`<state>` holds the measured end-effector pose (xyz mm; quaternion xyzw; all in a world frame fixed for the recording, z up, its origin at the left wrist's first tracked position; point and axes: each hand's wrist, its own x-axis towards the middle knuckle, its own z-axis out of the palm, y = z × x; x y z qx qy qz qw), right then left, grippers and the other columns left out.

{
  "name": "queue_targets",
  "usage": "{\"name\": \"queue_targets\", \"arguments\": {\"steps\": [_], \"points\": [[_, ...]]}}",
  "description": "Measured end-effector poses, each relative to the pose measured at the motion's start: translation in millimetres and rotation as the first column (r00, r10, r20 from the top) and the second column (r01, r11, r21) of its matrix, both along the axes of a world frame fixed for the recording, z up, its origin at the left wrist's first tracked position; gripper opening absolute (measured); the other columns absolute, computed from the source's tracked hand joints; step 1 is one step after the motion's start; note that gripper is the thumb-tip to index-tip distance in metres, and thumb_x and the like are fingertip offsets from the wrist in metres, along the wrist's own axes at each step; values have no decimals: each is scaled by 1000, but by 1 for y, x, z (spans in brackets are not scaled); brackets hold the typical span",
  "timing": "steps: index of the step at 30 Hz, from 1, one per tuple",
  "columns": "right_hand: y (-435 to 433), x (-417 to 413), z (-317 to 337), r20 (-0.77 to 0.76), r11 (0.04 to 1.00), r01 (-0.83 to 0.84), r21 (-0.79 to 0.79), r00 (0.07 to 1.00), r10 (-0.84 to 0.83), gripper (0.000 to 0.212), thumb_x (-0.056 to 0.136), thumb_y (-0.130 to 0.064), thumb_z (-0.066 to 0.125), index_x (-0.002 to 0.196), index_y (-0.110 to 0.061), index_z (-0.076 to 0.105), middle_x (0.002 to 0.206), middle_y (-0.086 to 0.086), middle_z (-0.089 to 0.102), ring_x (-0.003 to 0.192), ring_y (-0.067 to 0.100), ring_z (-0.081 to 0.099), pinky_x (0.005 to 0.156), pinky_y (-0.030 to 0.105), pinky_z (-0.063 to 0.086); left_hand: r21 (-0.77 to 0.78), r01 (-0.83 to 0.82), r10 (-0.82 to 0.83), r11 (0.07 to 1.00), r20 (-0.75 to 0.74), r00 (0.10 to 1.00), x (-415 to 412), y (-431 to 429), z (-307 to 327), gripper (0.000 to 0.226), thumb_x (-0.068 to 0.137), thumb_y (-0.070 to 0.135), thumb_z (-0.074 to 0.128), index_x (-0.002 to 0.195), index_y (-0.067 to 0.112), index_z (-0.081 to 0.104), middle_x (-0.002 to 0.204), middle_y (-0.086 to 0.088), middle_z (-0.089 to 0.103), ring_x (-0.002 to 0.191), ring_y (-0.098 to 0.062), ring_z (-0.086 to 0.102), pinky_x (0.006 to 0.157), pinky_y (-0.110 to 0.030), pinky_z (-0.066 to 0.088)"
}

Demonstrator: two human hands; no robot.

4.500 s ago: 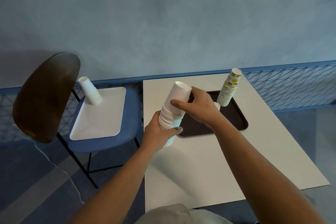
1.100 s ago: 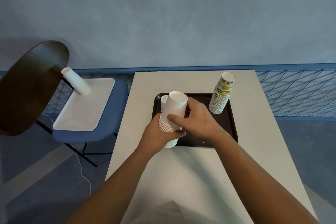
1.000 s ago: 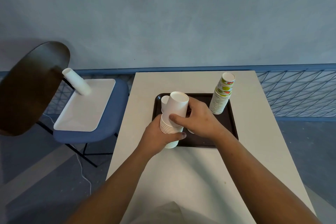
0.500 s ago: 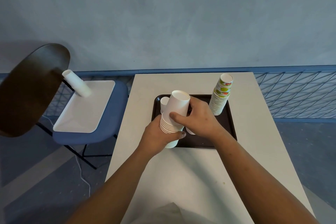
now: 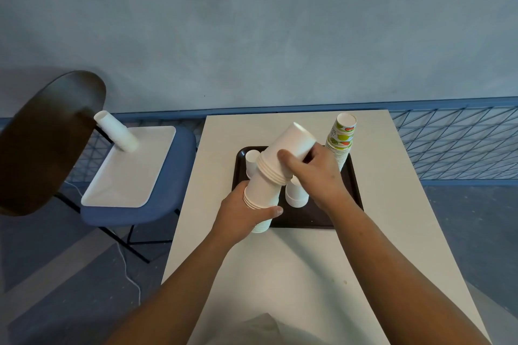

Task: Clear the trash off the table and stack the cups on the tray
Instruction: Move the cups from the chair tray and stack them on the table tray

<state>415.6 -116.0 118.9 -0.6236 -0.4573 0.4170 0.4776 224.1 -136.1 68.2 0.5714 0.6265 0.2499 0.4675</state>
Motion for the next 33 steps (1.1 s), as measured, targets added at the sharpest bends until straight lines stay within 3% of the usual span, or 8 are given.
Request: {"name": "queue_targets", "arguments": {"steps": [4, 8, 10, 14, 17, 22, 30, 33], "points": [[9, 15, -15, -400, 985, 151, -78, 901, -170, 52, 65, -52, 78, 100, -14, 71, 94, 4, 75, 88, 24, 70, 81, 45, 58, -13, -2, 2, 1000, 9, 1000, 0, -1, -3, 74, 64, 48, 95, 126, 34, 58, 114, 13, 69, 105, -12, 66, 85, -33, 55], [16, 36, -42, -534, 948, 283, -146, 784, -316, 40, 72, -37, 80, 104, -15, 70, 101, 3, 74, 97, 23, 71, 79, 41, 60, -27, -30, 31, 999, 54, 998, 0, 0, -4, 70, 67, 44, 95, 125, 35, 57, 114, 13, 68, 105, -11, 66, 85, -31, 55], [20, 44, -57, -445, 920, 349, -179, 805, -392, 38, 76, -36, 80, 107, -18, 69, 106, 1, 74, 102, 23, 71, 78, 39, 61, -32, -43, 45, 999, 73, 996, -1, 1, -3, 65, 67, 41, 95, 121, 35, 58, 112, 14, 69, 103, -9, 67, 82, -29, 55], [25, 48, -72, 24, 902, 406, -147, 913, -407, 46, 75, -47, 78, 110, -19, 66, 99, -6, 71, 94, 15, 68, 79, 36, 57, -34, -63, 66, 997, 85, 994, -3, 3, -3, 63, 67, 41, 95, 118, 36, 58, 110, 14, 69, 102, -9, 67, 82, -30, 55], [27, 41, -87, 222, 949, 310, -55, 931, -291, 50, 74, -45, 80, 113, -20, 62, 99, -8, 67, 90, 12, 64, 72, 29, 50, -37, -75, 79, 996, 92, 993, -3, 6, -5, 64, 66, 42, 95, 118, 36, 59, 110, 13, 70, 102, -10, 67, 84, -32, 57], [35, 29, -138, 444, 989, 99, -113, 895, -39, 58, 73, -43, 83, 116, -13, 60, 110, 2, 62, 101, 21, 61, 83, 39, 54, -42, -68, 71, 997, 94, 993, -2, 7, -5, 63, 67, 42, 95, 118, 37, 59, 109, 13, 70, 102, -10, 67, 82, -30, 56], [30, 28, -162, 467, 968, 6, -252, 877, 116, 95, 74, -29, 87, 152, -13, 34, 147, 10, 45, 136, 30, 45, 110, 46, 44, -46, -63, 67, 997, 80, 995, -5, 5, -4, 70, 68, 43, 95, 126, 36, 55, 114, 12, 67, 105, -13, 65, 85, -33, 58], [18, 28, -146, 474, 987, 34, -158, 880, 45, 85, 81, -26, 77, 153, -14, 33, 149, 10, 42, 137, 33, 40, 110, 48, 41, -52, -78, 82, 996, 94, 992, -6, 5, -4, 71, 68, 42, 95, 126, 36, 56, 114, 12, 68, 105, -13, 66, 84, -32, 58]]}}
